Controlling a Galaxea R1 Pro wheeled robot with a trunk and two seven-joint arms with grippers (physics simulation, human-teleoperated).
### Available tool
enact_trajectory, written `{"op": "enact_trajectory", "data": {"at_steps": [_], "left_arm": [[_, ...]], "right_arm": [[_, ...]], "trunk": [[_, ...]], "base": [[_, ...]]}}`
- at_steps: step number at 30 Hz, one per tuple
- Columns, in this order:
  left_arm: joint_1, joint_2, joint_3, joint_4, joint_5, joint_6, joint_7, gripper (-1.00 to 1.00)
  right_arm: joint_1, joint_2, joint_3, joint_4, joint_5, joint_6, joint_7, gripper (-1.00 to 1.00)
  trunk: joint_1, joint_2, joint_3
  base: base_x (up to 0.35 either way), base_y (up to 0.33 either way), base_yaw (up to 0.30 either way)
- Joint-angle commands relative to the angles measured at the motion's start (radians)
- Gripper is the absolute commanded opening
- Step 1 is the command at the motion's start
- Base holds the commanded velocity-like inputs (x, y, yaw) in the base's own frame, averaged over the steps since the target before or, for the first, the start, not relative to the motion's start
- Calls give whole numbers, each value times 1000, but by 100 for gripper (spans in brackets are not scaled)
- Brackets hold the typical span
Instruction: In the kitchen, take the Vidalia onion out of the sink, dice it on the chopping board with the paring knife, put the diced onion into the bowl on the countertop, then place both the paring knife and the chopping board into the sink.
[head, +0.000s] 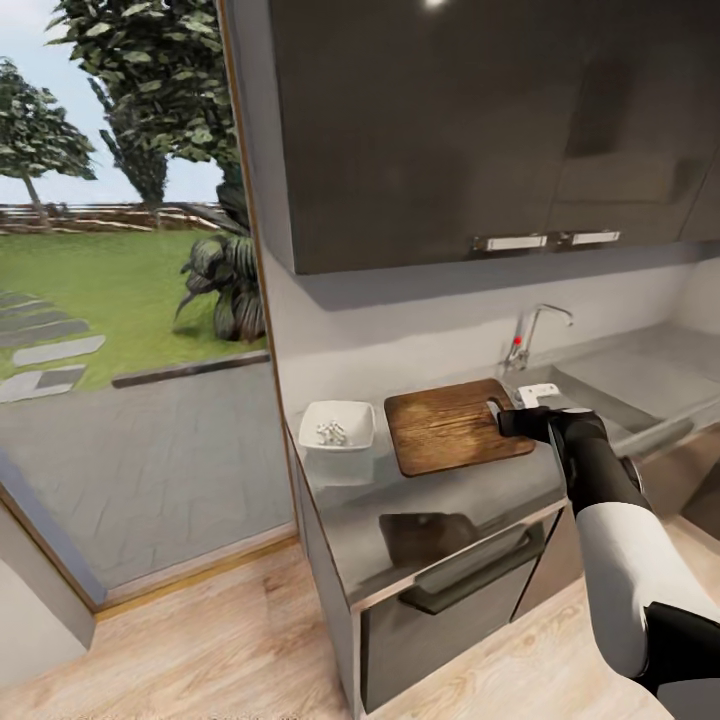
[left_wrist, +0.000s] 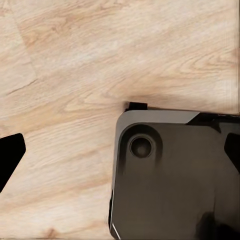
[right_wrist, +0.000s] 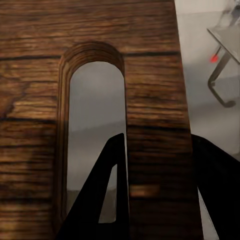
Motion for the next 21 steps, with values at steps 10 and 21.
{"op": "enact_trajectory", "data": {"at_steps": [10,21], "left_arm": [[-2,-3,-8,5,6,-6,2,100],[-2,-3,-8,5,6,-6,2,100]], "right_arm": [[-1,-6,-4,-1,13,0,108,-100],[-1,0,1,0,15,3,106,-100]], "trunk": [[1,-2,-6],[1,-2,-6]], "base": [[72,-314,74],[-10,-317,10]]}}
